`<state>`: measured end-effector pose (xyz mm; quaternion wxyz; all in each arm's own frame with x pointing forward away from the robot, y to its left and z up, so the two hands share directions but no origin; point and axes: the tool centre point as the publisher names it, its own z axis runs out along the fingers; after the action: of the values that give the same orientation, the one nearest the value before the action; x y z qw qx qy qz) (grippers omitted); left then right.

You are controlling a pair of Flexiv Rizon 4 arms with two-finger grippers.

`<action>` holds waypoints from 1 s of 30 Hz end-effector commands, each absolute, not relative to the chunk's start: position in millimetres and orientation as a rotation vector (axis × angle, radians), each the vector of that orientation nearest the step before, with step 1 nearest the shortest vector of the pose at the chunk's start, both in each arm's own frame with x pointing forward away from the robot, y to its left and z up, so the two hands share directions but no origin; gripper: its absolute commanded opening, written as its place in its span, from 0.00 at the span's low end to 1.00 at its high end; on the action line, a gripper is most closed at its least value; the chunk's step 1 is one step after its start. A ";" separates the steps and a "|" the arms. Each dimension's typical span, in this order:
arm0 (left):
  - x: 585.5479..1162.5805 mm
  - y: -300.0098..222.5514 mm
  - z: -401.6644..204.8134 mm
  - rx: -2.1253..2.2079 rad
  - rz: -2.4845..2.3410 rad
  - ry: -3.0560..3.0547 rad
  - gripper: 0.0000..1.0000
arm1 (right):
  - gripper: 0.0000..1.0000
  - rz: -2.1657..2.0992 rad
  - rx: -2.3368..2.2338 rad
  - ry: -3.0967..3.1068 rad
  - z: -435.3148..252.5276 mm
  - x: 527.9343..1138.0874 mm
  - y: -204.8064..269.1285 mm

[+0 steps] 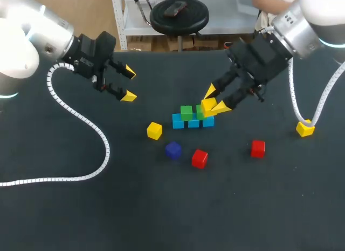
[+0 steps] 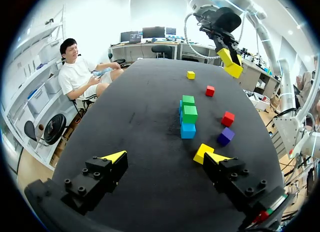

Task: Place the blue cubes, place green cubes on the blue cubes, place the yellow cubes on the green cubes, then place the red cubes on the yellow cubes, and place purple cube on the red cubes.

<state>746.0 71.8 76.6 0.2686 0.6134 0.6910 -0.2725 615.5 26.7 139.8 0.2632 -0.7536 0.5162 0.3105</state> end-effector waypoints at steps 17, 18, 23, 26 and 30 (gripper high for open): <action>748.3 71.8 76.4 1.659 -0.738 1.864 1.00 | 0.00 0.829 -2.042 1.422 142.8 619.2 30.2; 748.3 71.8 76.4 1.659 -0.738 1.864 1.00 | 0.00 0.832 -2.042 1.435 143.5 620.0 31.5; 748.3 71.8 76.4 1.659 -0.738 1.864 1.00 | 0.00 0.875 -2.005 1.558 136.2 628.2 37.9; 748.3 71.8 76.4 1.659 -0.738 1.864 1.00 | 0.00 0.891 -1.968 1.626 129.3 632.3 39.7; 748.3 71.8 76.4 1.659 -0.738 1.864 1.00 | 0.00 0.884 -1.921 1.661 119.0 637.6 38.4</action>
<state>746.0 71.8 76.6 0.2686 0.6133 0.6910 -0.2724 633.7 36.1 126.0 0.2188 -0.6958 0.6060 0.3175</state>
